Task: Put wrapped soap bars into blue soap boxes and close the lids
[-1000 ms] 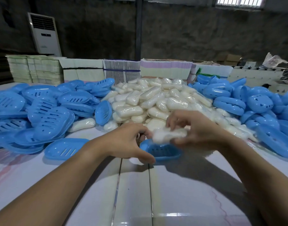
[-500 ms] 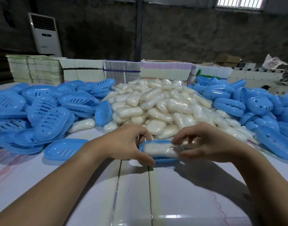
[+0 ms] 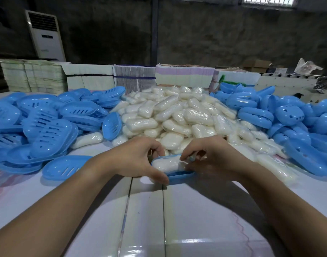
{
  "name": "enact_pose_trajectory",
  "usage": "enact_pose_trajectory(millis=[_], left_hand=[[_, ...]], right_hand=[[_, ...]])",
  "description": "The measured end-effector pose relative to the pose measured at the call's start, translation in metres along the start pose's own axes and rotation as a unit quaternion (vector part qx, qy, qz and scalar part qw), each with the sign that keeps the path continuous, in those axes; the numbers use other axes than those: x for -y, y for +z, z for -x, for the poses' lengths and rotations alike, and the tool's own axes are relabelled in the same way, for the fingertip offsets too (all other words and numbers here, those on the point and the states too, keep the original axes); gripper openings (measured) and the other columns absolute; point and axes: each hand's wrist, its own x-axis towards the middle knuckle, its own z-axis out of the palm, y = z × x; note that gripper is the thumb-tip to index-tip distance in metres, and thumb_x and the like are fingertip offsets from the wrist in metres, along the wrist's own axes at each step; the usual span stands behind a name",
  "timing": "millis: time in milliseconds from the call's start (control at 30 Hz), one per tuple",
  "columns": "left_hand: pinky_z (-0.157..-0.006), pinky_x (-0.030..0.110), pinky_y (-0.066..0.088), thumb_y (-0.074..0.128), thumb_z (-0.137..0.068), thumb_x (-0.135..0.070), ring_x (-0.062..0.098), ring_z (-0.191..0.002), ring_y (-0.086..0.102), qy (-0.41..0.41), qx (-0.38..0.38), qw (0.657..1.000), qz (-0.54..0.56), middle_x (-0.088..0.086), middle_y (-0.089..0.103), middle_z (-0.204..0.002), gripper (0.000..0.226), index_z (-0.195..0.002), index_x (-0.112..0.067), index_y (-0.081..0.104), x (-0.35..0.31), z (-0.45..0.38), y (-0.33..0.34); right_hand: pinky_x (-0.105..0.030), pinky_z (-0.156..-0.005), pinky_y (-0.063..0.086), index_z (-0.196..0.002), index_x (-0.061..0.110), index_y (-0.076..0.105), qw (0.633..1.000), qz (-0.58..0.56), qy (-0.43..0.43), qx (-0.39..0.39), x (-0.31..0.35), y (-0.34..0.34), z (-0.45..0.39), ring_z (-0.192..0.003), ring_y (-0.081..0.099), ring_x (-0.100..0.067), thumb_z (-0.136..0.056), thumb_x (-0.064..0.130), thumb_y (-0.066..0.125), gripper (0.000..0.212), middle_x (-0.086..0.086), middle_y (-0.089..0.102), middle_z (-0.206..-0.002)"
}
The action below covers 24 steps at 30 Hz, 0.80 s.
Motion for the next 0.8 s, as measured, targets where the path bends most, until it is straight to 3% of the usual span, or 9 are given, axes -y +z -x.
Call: enact_pose_trajectory(millis=[133, 267, 367, 433, 467, 533, 633, 700, 800], left_hand=[[-0.077, 0.029, 0.05, 0.092, -0.057, -0.053, 0.003, -0.09, 0.053, 0.002, 0.012, 1.0, -0.004, -0.013, 0.061, -0.097, 0.051, -0.097, -0.034, 0.068, 0.001, 0.0, -0.001], [-0.084, 0.035, 0.052, 0.089, -0.055, -0.057, 0.004, -0.092, 0.055, 0.002, 0.022, 1.0, -0.006, -0.014, 0.061, -0.1, 0.052, -0.097, -0.037, 0.067, 0.001, 0.0, -0.003], [-0.086, 0.034, 0.052, 0.084, -0.049, -0.064, 0.001, -0.095, 0.055, 0.001, 0.03, 1.0, -0.003, -0.016, 0.061, -0.101, 0.057, -0.098, -0.04, 0.066, 0.001, 0.001, -0.003], [-0.085, 0.03, 0.052, 0.077, -0.044, -0.07, -0.002, -0.094, 0.054, 0.004, 0.035, 0.999, -0.008, -0.017, 0.06, -0.101, 0.062, -0.098, -0.042, 0.065, 0.001, 0.0, -0.003], [-0.084, 0.029, 0.052, 0.074, -0.042, -0.073, -0.003, -0.094, 0.053, 0.007, 0.037, 0.999, -0.01, -0.017, 0.06, -0.101, 0.065, -0.098, -0.042, 0.065, 0.001, 0.0, -0.003], [-0.082, 0.029, 0.052, 0.073, -0.041, -0.075, -0.003, -0.092, 0.052, 0.014, 0.037, 0.999, -0.008, -0.017, 0.061, -0.099, 0.065, -0.097, -0.041, 0.066, 0.003, -0.001, -0.002], [-0.082, 0.031, 0.052, 0.076, -0.041, -0.073, -0.001, -0.09, 0.054, 0.022, 0.019, 1.0, -0.003, -0.015, 0.062, -0.094, 0.062, -0.092, -0.041, 0.068, 0.005, -0.002, 0.0], [-0.083, 0.032, 0.052, 0.076, -0.041, -0.074, 0.0, -0.091, 0.055, 0.027, 0.016, 0.999, -0.003, -0.016, 0.063, -0.094, 0.061, -0.093, -0.044, 0.067, 0.006, -0.004, 0.002], [-0.082, 0.033, 0.053, 0.076, -0.04, -0.076, 0.001, -0.091, 0.055, 0.034, 0.018, 0.999, -0.003, -0.014, 0.064, -0.095, 0.064, -0.098, -0.054, 0.063, 0.007, -0.005, 0.002]], right_hand=[[-0.022, -0.061, 0.047, -0.085, 0.014, 0.078, 0.999, -0.039, 0.008, 0.02, -0.003, -0.005, 0.003, -0.064, 0.056, -0.004, -0.074, 0.01, 0.085, 0.013, 0.013, 0.065, -0.072], [-0.021, -0.067, 0.051, -0.09, 0.012, 0.078, 0.998, -0.06, 0.017, 0.015, -0.003, -0.013, 0.005, -0.068, 0.062, -0.003, -0.079, 0.009, 0.08, 0.011, 0.004, 0.073, -0.079], [-0.018, -0.068, 0.049, -0.087, 0.024, 0.076, 0.978, -0.066, 0.1, -0.174, -0.017, -0.029, 0.0, -0.07, 0.062, -0.001, -0.082, 0.012, 0.074, 0.013, 0.009, 0.073, -0.078], [-0.024, -0.075, 0.05, -0.092, 0.028, 0.073, 0.941, 0.008, 0.176, -0.289, -0.034, -0.047, -0.002, -0.078, 0.062, -0.002, -0.082, 0.017, 0.07, 0.015, 0.014, 0.07, -0.082], [-0.032, -0.082, 0.05, -0.1, 0.028, 0.072, 0.922, 0.075, 0.233, -0.3, -0.047, -0.059, -0.001, -0.09, 0.063, -0.009, -0.082, 0.02, 0.068, 0.02, 0.012, 0.069, -0.091], [-0.043, -0.092, 0.044, -0.118, 0.028, 0.064, 0.87, 0.208, 0.367, -0.255, -0.076, -0.08, 0.012, -0.113, 0.054, -0.026, -0.082, 0.026, 0.063, 0.036, 0.002, 0.062, -0.115], [-0.051, -0.097, 0.037, -0.13, 0.026, 0.052, 0.791, 0.27, 0.511, -0.201, -0.111, -0.095, 0.052, -0.123, 0.042, -0.036, -0.083, 0.026, 0.059, 0.047, -0.009, 0.049, -0.131], [-0.052, -0.099, 0.041, -0.13, 0.024, 0.052, 0.77, 0.258, 0.554, -0.182, -0.125, -0.095, 0.072, -0.122, 0.044, -0.038, -0.082, 0.022, 0.059, 0.049, -0.011, 0.049, -0.131], [-0.048, -0.094, 0.046, -0.127, 0.025, 0.055, 0.78, 0.272, 0.531, -0.187, -0.13, -0.092, 0.074, -0.115, 0.052, -0.037, -0.08, 0.014, 0.059, 0.049, -0.011, 0.056, -0.124]])
